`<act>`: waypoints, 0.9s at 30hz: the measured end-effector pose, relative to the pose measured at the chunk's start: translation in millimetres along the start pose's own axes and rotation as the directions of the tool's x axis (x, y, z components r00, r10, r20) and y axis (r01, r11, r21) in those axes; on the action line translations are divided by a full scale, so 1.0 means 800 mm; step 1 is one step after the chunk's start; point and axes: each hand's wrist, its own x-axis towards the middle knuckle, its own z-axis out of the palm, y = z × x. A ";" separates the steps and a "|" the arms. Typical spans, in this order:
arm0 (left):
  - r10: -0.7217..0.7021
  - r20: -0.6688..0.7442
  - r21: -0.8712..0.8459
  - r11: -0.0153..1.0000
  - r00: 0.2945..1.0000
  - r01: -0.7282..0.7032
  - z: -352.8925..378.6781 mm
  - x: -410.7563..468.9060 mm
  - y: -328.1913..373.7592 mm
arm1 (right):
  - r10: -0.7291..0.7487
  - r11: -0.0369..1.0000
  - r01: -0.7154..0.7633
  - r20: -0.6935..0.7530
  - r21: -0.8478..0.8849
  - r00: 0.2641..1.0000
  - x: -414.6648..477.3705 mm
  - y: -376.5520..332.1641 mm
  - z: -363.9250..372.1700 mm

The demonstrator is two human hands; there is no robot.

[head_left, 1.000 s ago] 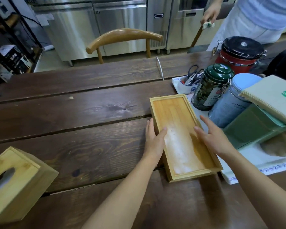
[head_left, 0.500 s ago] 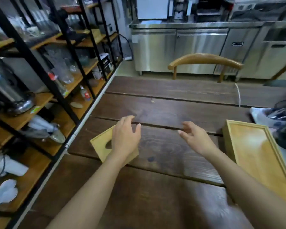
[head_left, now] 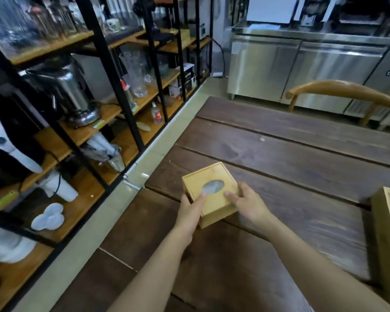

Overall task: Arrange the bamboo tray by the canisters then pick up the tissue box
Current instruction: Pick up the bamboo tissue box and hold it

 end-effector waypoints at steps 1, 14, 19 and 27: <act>0.010 0.007 -0.049 0.999 1.000 -0.009 0.003 0.000 -0.002 | 0.000 1.000 0.000 -0.015 0.001 1.000 -0.001 -0.002 0.002; 0.065 0.048 -0.100 0.993 0.997 -0.060 -0.101 -0.020 -0.014 | -0.010 0.999 0.011 -0.025 0.044 1.000 -0.059 -0.036 0.068; 0.068 0.092 -0.003 0.998 0.993 -0.068 -0.179 -0.045 -0.019 | 0.062 0.930 -0.135 0.216 0.341 0.974 -0.089 -0.060 0.107; 0.010 0.123 0.029 0.999 0.992 -0.014 -0.279 -0.098 -0.051 | 0.007 0.952 -0.157 0.492 0.264 0.871 -0.148 -0.084 0.172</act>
